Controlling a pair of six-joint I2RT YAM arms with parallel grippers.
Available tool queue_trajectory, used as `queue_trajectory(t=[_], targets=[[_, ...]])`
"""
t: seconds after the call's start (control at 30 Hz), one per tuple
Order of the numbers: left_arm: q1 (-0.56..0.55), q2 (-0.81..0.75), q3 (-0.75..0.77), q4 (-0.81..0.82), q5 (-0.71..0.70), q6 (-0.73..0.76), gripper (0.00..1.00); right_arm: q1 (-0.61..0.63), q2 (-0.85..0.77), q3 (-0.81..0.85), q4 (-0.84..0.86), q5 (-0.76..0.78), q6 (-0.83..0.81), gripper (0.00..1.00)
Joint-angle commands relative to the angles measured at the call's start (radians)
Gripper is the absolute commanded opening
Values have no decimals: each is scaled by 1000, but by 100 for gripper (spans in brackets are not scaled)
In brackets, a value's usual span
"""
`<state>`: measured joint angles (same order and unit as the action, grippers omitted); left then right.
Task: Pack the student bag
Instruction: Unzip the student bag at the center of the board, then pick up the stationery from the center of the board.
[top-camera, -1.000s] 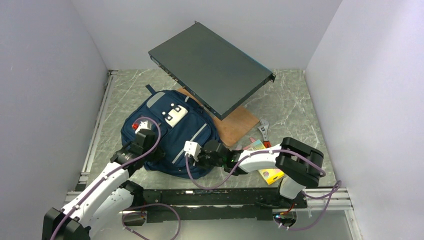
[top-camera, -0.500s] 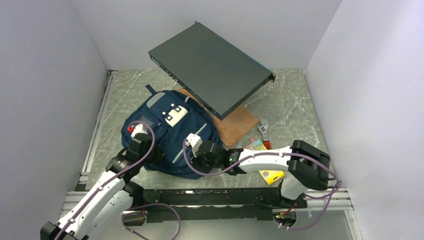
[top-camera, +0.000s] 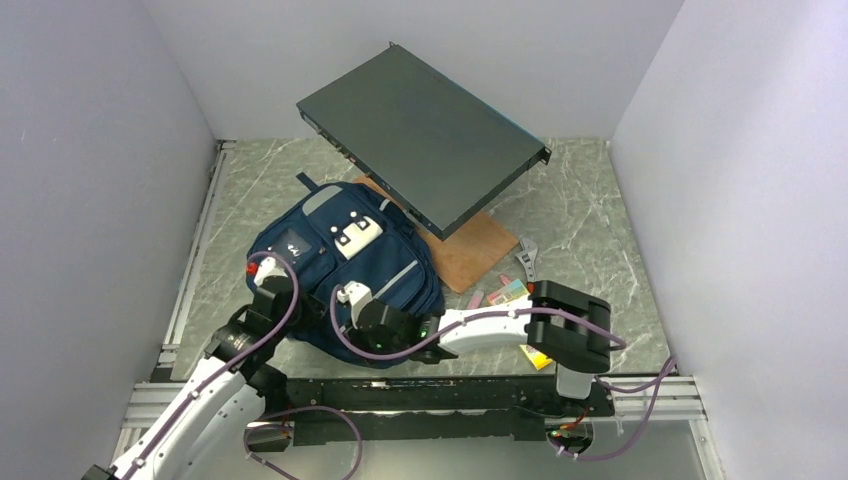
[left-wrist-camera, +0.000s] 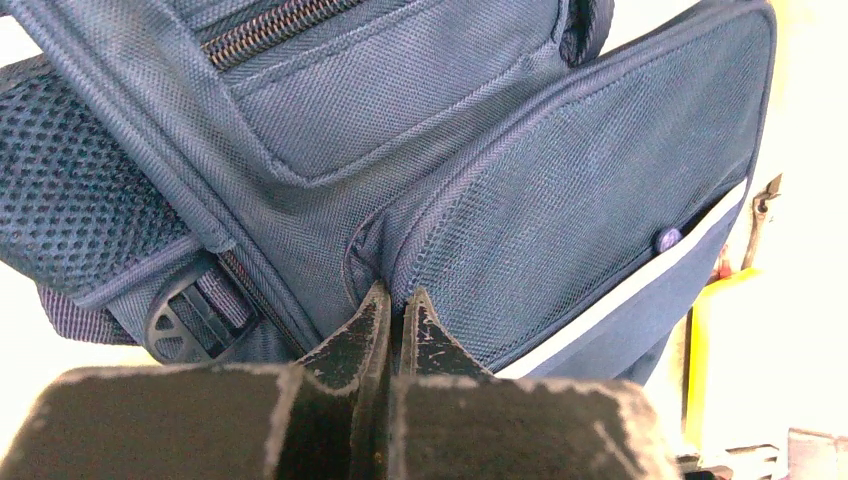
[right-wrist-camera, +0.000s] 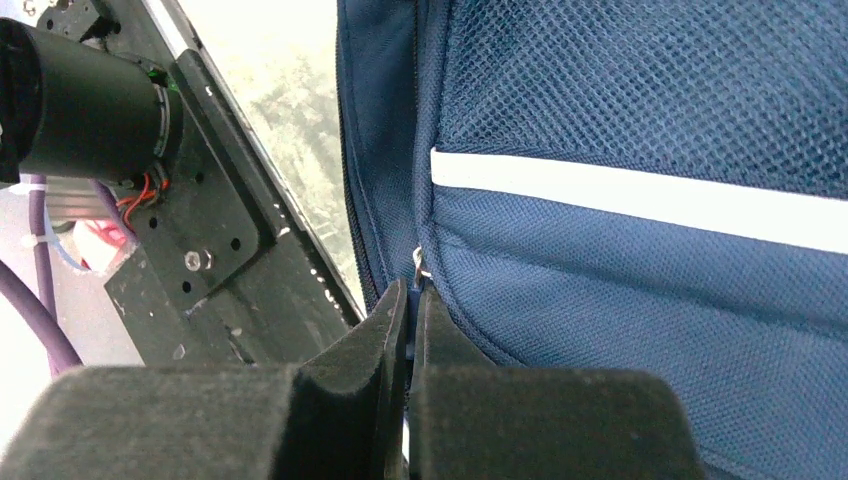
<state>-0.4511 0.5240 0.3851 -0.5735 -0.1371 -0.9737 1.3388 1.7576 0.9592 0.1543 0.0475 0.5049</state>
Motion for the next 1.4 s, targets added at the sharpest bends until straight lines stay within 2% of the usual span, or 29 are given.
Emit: queue_trajectory(t=[0.0, 0.1, 0.2, 0.3, 0.43, 0.57, 0.63, 0.7, 0.73, 0.8, 0.83, 0.87, 0.9, 1.0, 1.1, 1.2, 1.23, 1.3, 1.37], targets=[[-8, -70, 0, 67, 51, -18, 0, 75, 6, 135, 132, -78, 30, 0], [-7, -108, -5, 81, 77, 9, 0, 73, -1, 174, 45, -16, -6, 0], [-8, -126, -6, 75, 71, 44, 0, 74, 34, 293, -97, 54, 27, 10], [-7, -113, -2, 47, 77, 68, 0, 79, 71, 387, -229, 168, -3, 16], [-8, -128, -17, 24, 74, 66, 0, 77, 104, 409, -164, 167, -154, 16], [-8, -166, -11, 5, 58, 69, 0, 72, 40, 344, -102, 117, -193, 26], [-8, -166, -1, -31, 42, 63, 0, 72, -32, 285, -118, 122, -172, 34], [-8, -155, 33, -82, 24, 60, 12, 72, -113, 226, -185, 126, -169, 41], [-7, -148, 51, -99, 25, 65, 19, 74, -153, 205, -239, 142, -169, 48], [-8, -131, 87, -122, 43, 80, 42, 80, -239, 142, -327, 209, -145, 64], [-8, -123, 107, -132, 55, 88, 53, 83, -297, 102, -361, 245, -126, 75], [-8, -114, 128, -139, 70, 100, 62, 83, -381, 53, -396, 281, -105, 95], [-7, -104, 152, -146, 83, 115, 69, 83, -447, 7, -433, 321, -74, 99], [-7, -89, 221, -177, 115, 154, 82, 82, -651, -136, -525, 439, 56, 100], [-8, -84, 276, -193, 145, 184, 86, 70, -824, -279, -597, 535, 222, 100], [-8, -90, 290, -150, 243, 191, 89, 38, -936, -368, -741, 636, 460, 100], [-8, -94, 280, -118, 288, 181, 97, 16, -967, -386, -801, 664, 553, 100], [-8, -104, 245, -20, 399, 149, 100, -72, -1025, -425, -854, 688, 617, 100], [-8, -114, 208, 58, 481, 121, 100, -244, -1067, -462, -813, 644, 534, 100]])
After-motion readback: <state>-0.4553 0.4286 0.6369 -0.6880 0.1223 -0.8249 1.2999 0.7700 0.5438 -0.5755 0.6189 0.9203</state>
